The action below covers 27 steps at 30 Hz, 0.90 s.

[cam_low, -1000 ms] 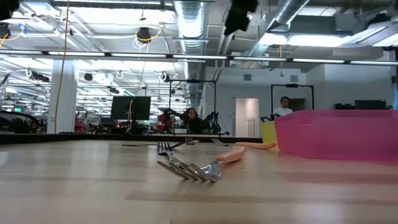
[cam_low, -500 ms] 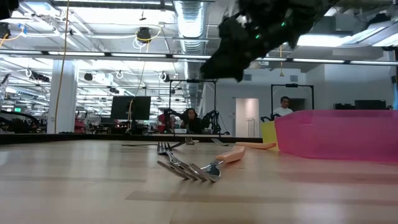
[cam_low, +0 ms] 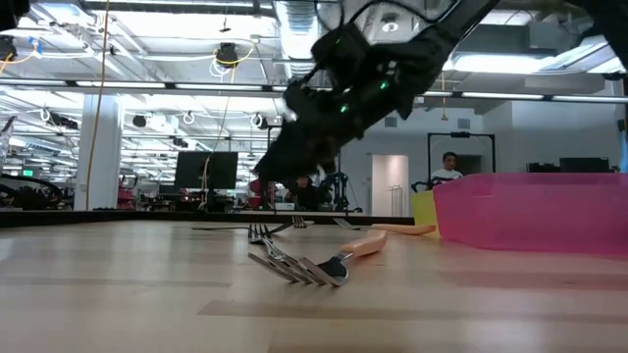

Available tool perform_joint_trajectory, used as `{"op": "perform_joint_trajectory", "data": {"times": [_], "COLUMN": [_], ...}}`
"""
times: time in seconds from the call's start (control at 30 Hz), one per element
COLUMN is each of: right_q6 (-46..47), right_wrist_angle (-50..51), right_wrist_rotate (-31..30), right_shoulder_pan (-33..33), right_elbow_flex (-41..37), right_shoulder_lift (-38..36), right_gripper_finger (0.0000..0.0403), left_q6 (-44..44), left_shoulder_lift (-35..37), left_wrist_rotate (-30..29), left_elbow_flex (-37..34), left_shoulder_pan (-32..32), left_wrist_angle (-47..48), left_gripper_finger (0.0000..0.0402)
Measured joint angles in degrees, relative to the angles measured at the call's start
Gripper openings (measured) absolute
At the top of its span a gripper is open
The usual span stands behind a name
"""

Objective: Sort silverware by color (type)
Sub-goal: Put the black fork into the red bin

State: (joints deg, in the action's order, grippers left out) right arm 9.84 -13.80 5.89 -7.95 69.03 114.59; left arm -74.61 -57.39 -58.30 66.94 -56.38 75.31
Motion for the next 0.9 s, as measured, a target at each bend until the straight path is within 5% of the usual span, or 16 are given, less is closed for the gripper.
{"op": "perform_joint_trajectory", "data": {"times": [0.27,0.77,0.9], "right_q6": [-0.5,-2.8,-2.6], "right_wrist_angle": [5.2,11.8,13.8], "right_wrist_rotate": [-5.0,-13.8,-18.7], "right_shoulder_pan": [0.1,2.5,2.9], "right_elbow_flex": [9.2,15.2,15.2], "right_shoulder_lift": [7.4,14.2,14.1], "right_gripper_finger": [0.0258,0.0257,0.0230], "left_q6": [1.4,1.4,1.4], "left_shoulder_lift": [0.0,0.0,0.0], "left_wrist_rotate": [-1.1,-1.0,-1.0], "left_elbow_flex": [0.0,0.0,0.0], "left_shoulder_pan": [0.5,0.6,0.6], "left_wrist_angle": [0.1,0.2,0.2], "left_gripper_finger": [0.0242,0.0242,0.0242]}}
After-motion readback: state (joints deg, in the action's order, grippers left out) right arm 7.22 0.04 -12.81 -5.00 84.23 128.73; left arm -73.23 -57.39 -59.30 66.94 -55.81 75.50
